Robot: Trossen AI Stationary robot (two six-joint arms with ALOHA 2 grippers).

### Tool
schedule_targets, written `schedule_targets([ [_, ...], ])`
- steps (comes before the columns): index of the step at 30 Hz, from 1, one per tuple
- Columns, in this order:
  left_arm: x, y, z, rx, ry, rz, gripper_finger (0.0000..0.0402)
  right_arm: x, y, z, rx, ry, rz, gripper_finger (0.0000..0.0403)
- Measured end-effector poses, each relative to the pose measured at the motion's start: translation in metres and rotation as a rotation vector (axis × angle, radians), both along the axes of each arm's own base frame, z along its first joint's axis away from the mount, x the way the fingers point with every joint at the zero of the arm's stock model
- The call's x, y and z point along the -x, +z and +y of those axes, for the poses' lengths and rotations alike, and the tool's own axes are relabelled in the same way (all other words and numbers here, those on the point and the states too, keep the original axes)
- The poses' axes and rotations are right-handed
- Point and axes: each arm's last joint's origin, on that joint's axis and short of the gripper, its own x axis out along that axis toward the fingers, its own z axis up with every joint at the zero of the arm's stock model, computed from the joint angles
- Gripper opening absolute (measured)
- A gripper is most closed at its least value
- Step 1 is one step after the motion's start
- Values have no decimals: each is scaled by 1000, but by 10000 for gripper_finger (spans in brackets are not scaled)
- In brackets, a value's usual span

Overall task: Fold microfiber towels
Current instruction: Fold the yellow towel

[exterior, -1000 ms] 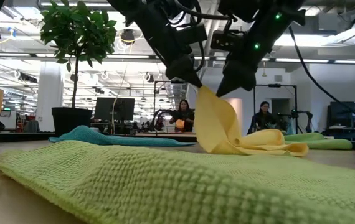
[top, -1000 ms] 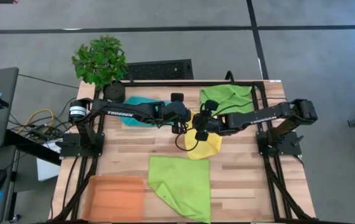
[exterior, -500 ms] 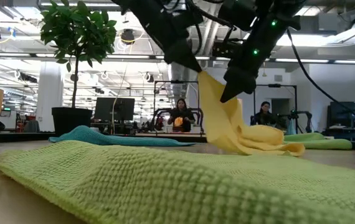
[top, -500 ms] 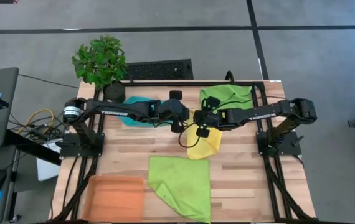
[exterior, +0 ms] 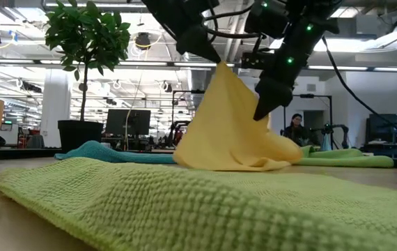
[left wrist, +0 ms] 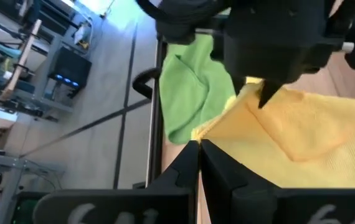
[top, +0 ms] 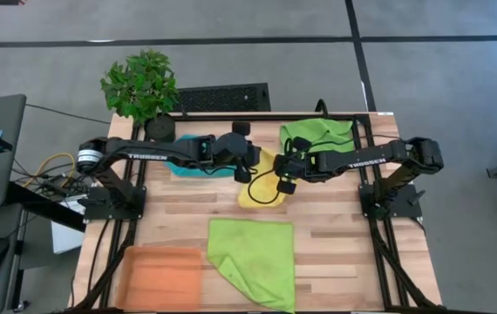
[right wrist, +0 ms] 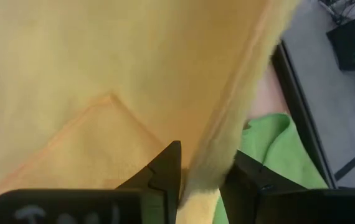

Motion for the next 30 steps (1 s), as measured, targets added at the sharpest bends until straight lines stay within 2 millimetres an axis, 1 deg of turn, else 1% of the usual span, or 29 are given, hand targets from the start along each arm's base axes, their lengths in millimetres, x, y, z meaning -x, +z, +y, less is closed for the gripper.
schedule_targets([
  [8, 15, 18, 0, -38, 60, -16, 0, 7, -3, 0, -8, -21, 68, 118],
  [12, 20, 25, 0, -54, 70, -26, 0, 7, -3, 0, -11, -25, 72, 118],
  [16, 24, 29, 0, -54, 70, -34, 0, 8, -4, 0, -14, -23, 75, 118],
  [22, 26, 31, 0, -53, 70, -35, 0, 7, -4, 1, -37, -13, 75, 115],
  [24, 26, 31, 0, -53, 70, -35, 0, 7, -4, 1, -38, -12, 76, 101],
  [26, 26, 30, 0, -54, 71, -33, 0, 8, -4, 1, -37, -12, 79, 71],
  [28, 26, 30, 0, -59, 80, -29, 0, 8, -4, 1, -37, -12, 84, 28],
  [29, 26, 30, 0, -62, 87, -29, 0, 8, -4, 1, -34, -11, 87, 16],
  [30, 26, 30, 0, -67, 95, -25, 0, 8, -4, 1, -29, -10, 89, 13],
])
